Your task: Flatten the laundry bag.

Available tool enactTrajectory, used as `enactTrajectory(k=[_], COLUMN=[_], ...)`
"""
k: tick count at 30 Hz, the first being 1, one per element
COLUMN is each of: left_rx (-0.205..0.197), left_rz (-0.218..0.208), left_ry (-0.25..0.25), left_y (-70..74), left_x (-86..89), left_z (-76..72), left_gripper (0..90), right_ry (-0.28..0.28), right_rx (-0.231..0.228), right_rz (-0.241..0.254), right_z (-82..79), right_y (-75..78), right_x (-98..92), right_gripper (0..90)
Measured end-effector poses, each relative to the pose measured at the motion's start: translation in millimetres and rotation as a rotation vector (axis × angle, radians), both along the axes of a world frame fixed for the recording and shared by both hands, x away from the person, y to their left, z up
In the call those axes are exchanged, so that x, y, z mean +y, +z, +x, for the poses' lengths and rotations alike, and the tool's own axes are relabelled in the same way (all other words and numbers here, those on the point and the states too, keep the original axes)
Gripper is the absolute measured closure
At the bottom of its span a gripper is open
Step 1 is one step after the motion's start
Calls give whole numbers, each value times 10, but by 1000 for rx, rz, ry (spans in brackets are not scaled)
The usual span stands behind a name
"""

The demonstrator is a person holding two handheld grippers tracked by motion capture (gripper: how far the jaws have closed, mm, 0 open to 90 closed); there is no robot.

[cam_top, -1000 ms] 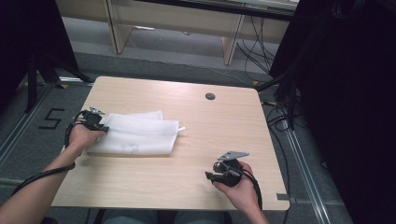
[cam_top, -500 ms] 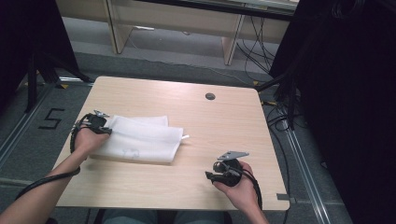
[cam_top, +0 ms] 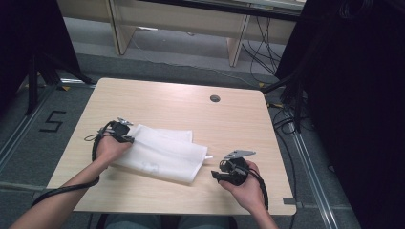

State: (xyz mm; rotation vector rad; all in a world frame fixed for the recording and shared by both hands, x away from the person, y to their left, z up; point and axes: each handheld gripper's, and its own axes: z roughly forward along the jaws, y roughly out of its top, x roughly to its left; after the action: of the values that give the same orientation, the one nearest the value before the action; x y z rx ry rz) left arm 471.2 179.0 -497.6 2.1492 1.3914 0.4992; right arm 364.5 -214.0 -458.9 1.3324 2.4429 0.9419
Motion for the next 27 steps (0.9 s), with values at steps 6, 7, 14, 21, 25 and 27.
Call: enactTrajectory(k=[6,7,14,21,25,27], left_rx=[12,11,-25,-81,11,44], left_rz=[-6,-14,-59,-61,-54,-63], left_ry=[-72,-83,-149,-313,-471,-509], left_y=[19,19,123,396,413,369], left_x=[-293,-331,-375,-372,-473,-555], left_z=[-100,-118,-179,-478,-710,-793], left_gripper=[824,822,626,597,684,710], right_ry=[-21,-11,51,122,151,171], right_rx=[12,-4,-16,51,84,95], right_rz=[-1,-10,-41,-111,-158,-184], right_z=[225,273,578,821,916,960], right_y=[49,56,110,-14,-116,-164], right_x=[29,47,312,507,611,660], right_gripper=[536,532,515,554,570,572])
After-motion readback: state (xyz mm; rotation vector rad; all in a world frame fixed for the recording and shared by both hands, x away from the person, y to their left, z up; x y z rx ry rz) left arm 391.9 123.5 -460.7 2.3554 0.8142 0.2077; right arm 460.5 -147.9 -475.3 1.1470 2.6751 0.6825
